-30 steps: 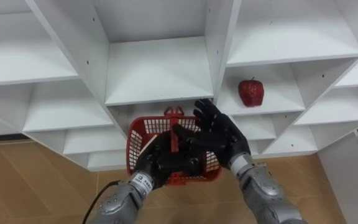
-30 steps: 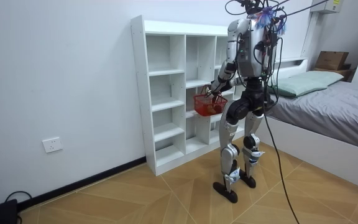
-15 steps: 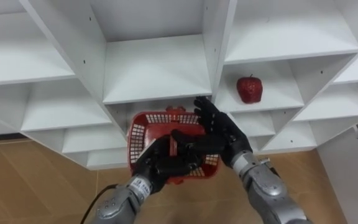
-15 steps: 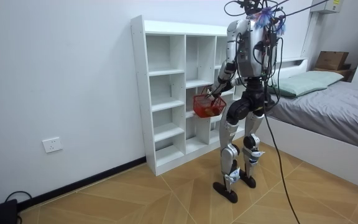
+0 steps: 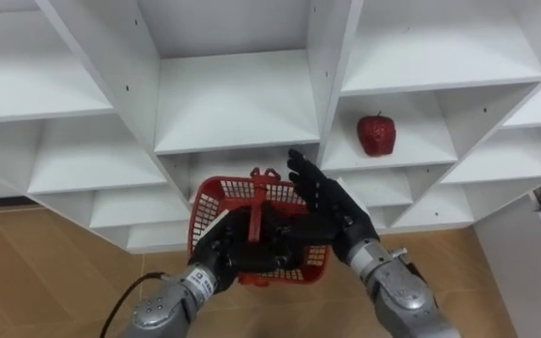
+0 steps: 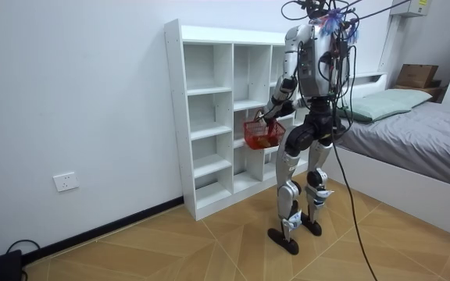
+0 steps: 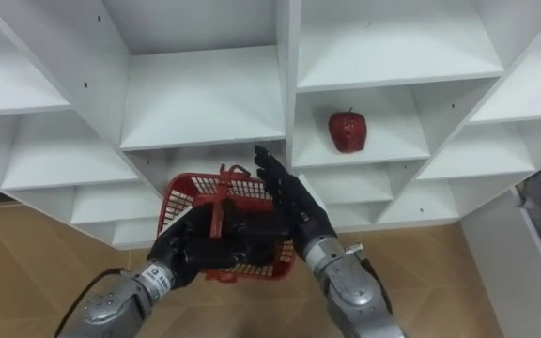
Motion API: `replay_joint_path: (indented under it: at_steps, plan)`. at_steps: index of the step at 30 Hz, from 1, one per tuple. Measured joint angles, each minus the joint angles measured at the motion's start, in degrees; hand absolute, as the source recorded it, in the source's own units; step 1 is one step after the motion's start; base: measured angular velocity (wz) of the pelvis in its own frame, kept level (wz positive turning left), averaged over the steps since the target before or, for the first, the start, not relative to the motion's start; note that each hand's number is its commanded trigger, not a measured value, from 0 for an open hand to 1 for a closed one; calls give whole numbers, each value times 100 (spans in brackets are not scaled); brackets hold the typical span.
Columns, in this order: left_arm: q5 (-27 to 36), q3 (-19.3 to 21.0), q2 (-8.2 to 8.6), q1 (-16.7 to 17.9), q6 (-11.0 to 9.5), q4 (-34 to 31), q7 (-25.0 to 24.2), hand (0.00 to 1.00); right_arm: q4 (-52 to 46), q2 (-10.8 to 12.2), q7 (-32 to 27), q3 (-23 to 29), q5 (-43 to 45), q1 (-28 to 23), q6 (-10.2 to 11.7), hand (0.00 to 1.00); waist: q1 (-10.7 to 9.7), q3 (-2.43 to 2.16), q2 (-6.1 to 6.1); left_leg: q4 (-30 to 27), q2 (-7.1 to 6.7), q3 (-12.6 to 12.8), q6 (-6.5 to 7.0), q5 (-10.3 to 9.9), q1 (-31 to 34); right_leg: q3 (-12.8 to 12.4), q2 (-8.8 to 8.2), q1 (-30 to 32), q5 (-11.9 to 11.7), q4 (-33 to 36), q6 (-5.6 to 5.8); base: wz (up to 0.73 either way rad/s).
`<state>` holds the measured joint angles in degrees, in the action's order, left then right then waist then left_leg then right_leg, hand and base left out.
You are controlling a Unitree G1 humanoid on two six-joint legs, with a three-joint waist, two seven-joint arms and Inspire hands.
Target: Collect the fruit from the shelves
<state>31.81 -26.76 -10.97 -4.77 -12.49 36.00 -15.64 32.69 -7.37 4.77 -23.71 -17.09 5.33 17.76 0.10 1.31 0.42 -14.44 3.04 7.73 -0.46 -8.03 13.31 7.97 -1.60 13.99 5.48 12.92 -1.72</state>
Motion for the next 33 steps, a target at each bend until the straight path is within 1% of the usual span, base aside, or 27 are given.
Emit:
replay_joint_path:
  at_steps: [2, 3, 4, 5, 6, 8, 10, 13, 16, 20, 23, 25, 30, 33]
  plan:
    - [0, 74, 8, 14, 0, 47, -24, 100, -1, -13, -104, 89, 191, -33, 0, 0, -8, 2, 5, 10, 12, 9, -1, -1, 13, -2, 15, 2, -27, -41, -4, -2]
    - [2, 172, 28, 34, -1, 101, -23, 100, -1, -53, -176, 145, 298, -80, 1, 0, -6, -2, 10, 16, 15, 13, -1, -1, 3, -5, 19, -3, -27, -39, -4, 0]
    - [7, 241, 22, 63, -1, 119, -14, 100, 4, -148, -272, 155, 402, -138, 1, 0, -7, -6, 20, 28, 17, 18, -1, -1, 0, -8, 20, 1, -27, -38, -5, 0]
    - [4, 271, 15, 81, -1, 121, -6, 100, 3, -193, -301, 162, 430, -175, 2, 0, -5, -8, 24, 32, 17, 21, -1, -1, -1, -10, 20, 4, -27, -35, -5, 0]
    - [-11, 359, 11, 129, -1, 123, 3, 100, 3, -241, -397, 192, 523, -259, 2, 0, 3, -9, 26, 63, 18, 35, -3, 0, -23, -33, 27, 6, -26, -31, -5, -9]
    - [-37, 499, 11, 232, -2, 139, 37, 100, 3, -259, -580, 246, 700, -366, 1, 0, 11, -9, 26, 91, 23, 85, -5, 2, -53, -82, 70, 14, -26, -29, -6, -12]
    - [-240, 706, 7, 358, -3, 144, 41, 100, 16, -322, -858, 282, 911, -433, 1, 0, 8, -12, 27, 101, 22, 98, -5, 2, -40, -102, 74, 41, -25, -28, -5, -6]
    - [-276, 842, 8, 487, -10, 158, 40, 100, 43, -374, -1143, 423, 1144, -443, 2, 0, -4, -16, 21, 102, 19, 106, -5, 2, 4, -142, 75, 91, -25, -18, -5, 0]
    - [-275, 873, -2, 615, -11, 191, 42, 100, 44, -374, -1479, 523, 1256, -464, 4, 0, -2, -21, 12, 101, 20, 114, -5, 2, 7, -134, 79, 96, -24, -28, -4, 0]
    - [-277, 875, -6, 657, -13, 263, 36, 100, 41, -405, -1857, 531, 1284, -484, 24, 0, -2, -40, -17, 101, 18, 125, -5, 2, 2, -136, 78, 94, -24, -29, -4, 0]
    - [-298, 883, -15, 681, -13, 380, 35, 100, 32, -461, -2105, 537, 1289, -543, 41, 0, 1, -71, -60, 110, 18, 125, -5, 2, -32, -135, 81, 61, -24, -34, -4, 0]
    - [-463, 971, -24, 771, -13, 476, 44, 100, 28, -471, -2277, 539, 1288, -641, 99, 0, 7, -95, -89, 154, 18, 132, -6, 3, -132, -136, 84, -35, -23, -69, -3, 0]
    - [-511, 1090, -50, 948, -13, 485, 53, 100, 6, -489, -2511, 562, 1286, -717, 146, 0, 4, -103, -116, 248, 14, 146, -11, 7, -308, -137, 87, -185, -26, -119, 5, -1]
    - [-512, 1096, -61, 978, -13, 530, 54, 100, -69, -493, -2569, 682, 1287, -717, 177, 0, 18, -103, -117, 269, 14, 151, -16, 11, -335, -140, 87, -195, -24, -117, 4, -1]
